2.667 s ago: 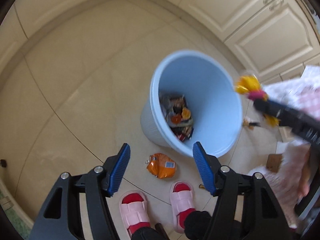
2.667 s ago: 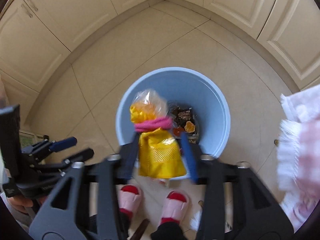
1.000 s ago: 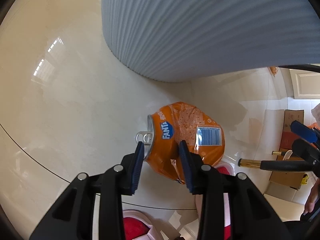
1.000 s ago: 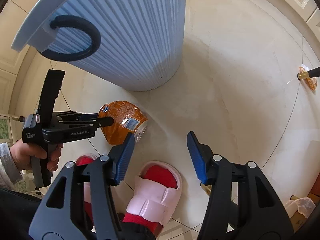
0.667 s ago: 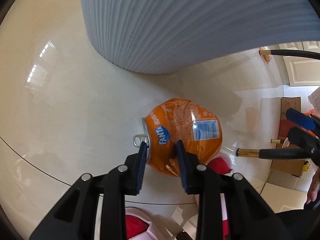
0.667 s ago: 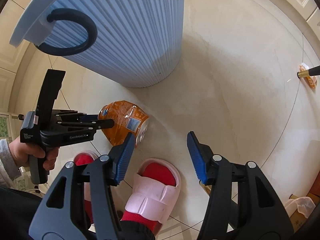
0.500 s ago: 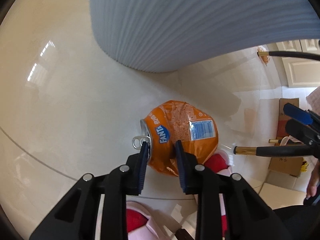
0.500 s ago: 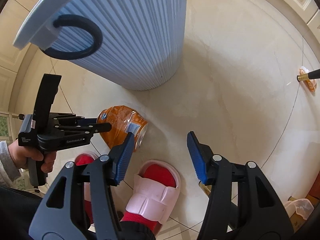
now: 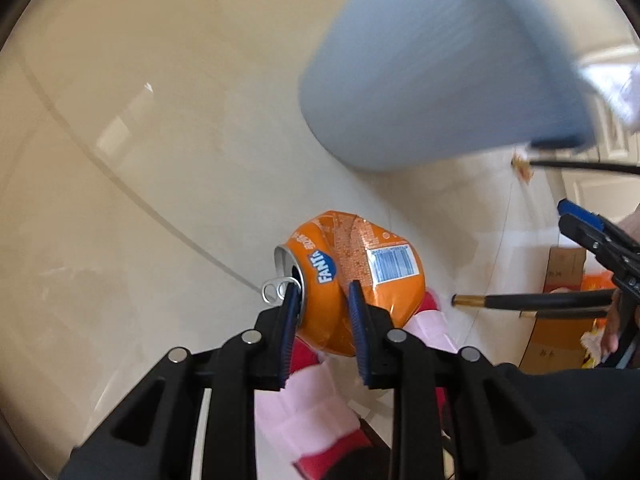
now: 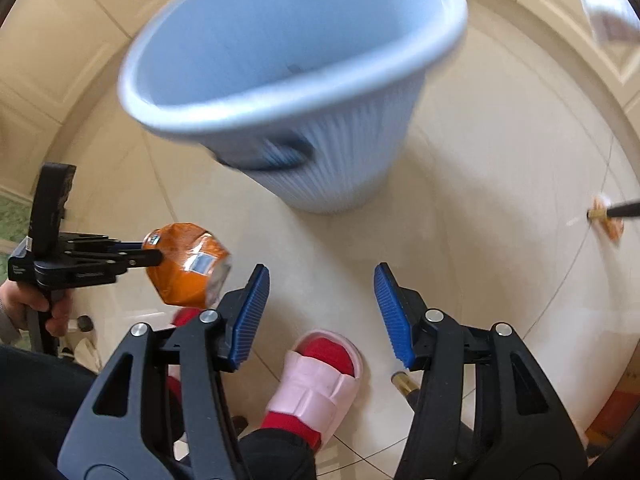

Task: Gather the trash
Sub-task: 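Lift the can over the blue bucket and open the left tool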

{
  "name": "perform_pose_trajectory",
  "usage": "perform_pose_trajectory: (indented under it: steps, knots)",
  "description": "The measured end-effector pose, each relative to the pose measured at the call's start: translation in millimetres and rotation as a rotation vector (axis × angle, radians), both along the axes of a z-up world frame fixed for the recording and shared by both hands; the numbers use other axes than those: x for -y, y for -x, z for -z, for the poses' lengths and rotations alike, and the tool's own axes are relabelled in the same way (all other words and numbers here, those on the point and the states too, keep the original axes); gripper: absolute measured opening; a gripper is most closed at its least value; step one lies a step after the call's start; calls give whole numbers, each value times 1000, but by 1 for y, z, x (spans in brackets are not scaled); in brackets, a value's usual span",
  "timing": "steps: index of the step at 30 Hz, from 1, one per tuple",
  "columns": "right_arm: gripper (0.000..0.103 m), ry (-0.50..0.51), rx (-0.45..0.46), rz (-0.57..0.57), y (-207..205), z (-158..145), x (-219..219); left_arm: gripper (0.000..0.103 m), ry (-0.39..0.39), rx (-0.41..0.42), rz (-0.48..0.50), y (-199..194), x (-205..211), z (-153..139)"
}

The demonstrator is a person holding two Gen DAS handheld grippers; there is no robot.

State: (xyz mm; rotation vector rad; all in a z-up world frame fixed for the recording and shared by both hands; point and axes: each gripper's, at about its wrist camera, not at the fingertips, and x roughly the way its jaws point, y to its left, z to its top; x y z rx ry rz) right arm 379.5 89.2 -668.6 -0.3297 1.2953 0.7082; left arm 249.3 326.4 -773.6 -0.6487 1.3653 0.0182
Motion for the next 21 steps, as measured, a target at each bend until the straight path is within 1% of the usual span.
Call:
perform_pose_trajectory:
  steps: [2, 3, 4, 6, 7, 9, 10, 12, 14, 15, 16, 18, 19, 21]
  knots:
    - [54, -29, 29, -25, 2, -23, -7, 22, -25, 56, -47, 14, -15, -39]
    - [54, -39, 45, -34, 4, -32, -10, 22, -32, 75, -59, 18, -19, -52]
    - [54, -55, 60, -43, 5, -43, -14, 21, -46, 105, -76, 22, -25, -72]
    - [54, -82, 91, -50, 5, -65, -20, 19, -49, 185, -98, 23, -31, -113]
    - [54, -97, 108, -50, 4, -77, -22, 19, -52, 211, -101, 22, -32, -125]
    - [54, -114, 137, -42, 1, -94, -24, 19, -46, 290, -90, 12, -30, -158]
    - [54, -119, 160, -33, -1, -103, -24, 19, -49, 316, -81, 9, -28, -168]
    - [54, -123, 189, -19, -3, -116, -28, 19, -36, 399, -62, -6, -22, -194]
    - [54, -119, 220, 15, -10, -126, -26, 19, -15, 443, -43, -24, -11, -206]
    - [54, -122, 225, 27, -13, -126, -24, 19, -28, 453, -32, -32, -2, -209]
    - [55, -118, 238, 43, -16, -128, -22, 19, -51, 461, -5, -49, 5, -212]
    - [56, -109, 256, 74, -24, -130, -18, 19, -94, 460, 23, -83, 17, -211]
    - [56, -111, 255, 86, -27, -130, -17, 19, -94, 461, 32, -94, 19, -211]
    - [56, -103, 263, 102, -30, -132, -16, 20, -108, 419, 69, -121, 35, -208]
